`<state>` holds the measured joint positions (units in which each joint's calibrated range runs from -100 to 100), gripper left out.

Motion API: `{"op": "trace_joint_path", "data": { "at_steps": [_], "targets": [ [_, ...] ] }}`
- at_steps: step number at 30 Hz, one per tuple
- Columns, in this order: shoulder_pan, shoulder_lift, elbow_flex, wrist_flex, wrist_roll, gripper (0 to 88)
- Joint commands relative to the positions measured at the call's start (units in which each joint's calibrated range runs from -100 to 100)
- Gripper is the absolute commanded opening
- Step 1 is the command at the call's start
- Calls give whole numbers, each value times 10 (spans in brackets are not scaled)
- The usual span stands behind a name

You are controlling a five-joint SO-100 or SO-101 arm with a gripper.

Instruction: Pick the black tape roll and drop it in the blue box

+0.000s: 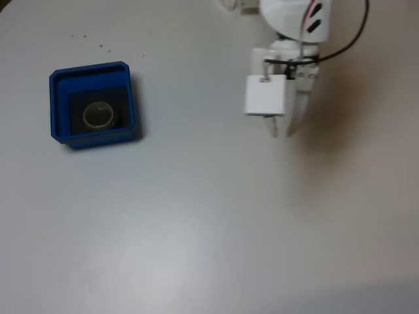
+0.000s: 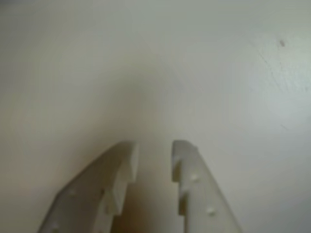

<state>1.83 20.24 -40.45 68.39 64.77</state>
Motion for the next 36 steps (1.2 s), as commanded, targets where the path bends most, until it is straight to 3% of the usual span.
{"op": "trace_joint_path", "data": {
  "at_steps": [1,17,36],
  "targets": [
    [-21,-38,-31,-1,-3,7],
    [-13,-42,6,-1,2,7],
    [-12,-290,484,-9,2,7]
  ]
}}
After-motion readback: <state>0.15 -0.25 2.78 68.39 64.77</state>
